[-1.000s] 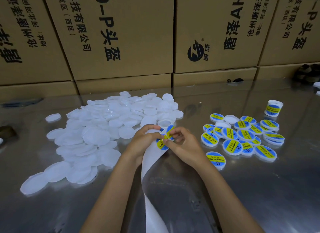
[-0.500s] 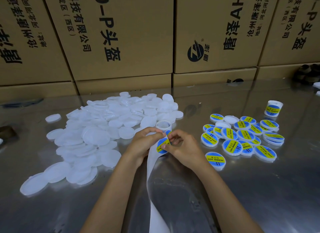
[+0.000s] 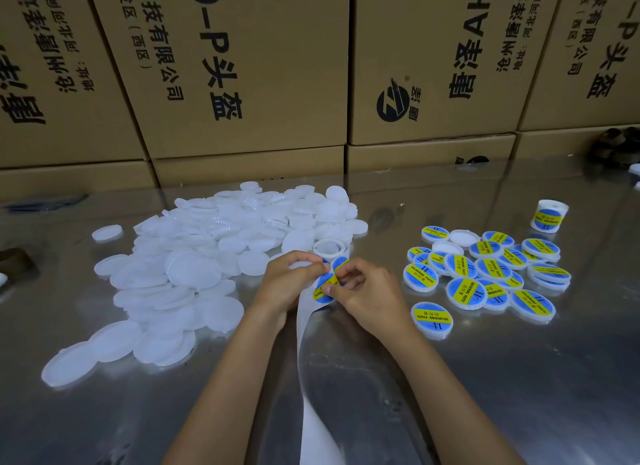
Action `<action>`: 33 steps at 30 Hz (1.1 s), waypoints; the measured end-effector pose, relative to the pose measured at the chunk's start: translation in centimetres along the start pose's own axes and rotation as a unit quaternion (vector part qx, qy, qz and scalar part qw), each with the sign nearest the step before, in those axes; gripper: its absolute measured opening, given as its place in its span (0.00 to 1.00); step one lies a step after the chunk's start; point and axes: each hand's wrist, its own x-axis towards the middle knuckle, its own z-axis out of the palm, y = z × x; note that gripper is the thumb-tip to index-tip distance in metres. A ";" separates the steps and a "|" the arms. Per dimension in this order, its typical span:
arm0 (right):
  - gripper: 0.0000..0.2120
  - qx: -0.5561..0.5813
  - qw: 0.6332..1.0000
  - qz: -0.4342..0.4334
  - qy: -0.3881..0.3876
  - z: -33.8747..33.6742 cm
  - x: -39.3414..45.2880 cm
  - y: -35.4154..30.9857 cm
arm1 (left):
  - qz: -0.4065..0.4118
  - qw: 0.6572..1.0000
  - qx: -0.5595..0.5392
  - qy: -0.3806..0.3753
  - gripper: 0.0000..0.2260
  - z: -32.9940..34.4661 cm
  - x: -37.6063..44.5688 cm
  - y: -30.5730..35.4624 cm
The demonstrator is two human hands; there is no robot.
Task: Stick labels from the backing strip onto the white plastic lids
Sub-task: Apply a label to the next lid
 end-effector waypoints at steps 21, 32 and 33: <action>0.12 0.033 0.998 0.036 -0.031 0.2 -0.5 -0.5 | 0.004 0.999 0.021 0.042 0.09 0.2 0.3 -0.1; 0.10 0.139 0.980 0.077 -0.123 -1.4 -0.9 -1.9 | 0.012 0.997 0.033 0.069 0.07 -0.3 0.6 -0.4; 0.10 0.155 0.978 0.081 -0.117 -1.6 -0.9 -2.0 | 0.009 0.997 0.027 0.067 0.07 -0.3 0.6 -0.3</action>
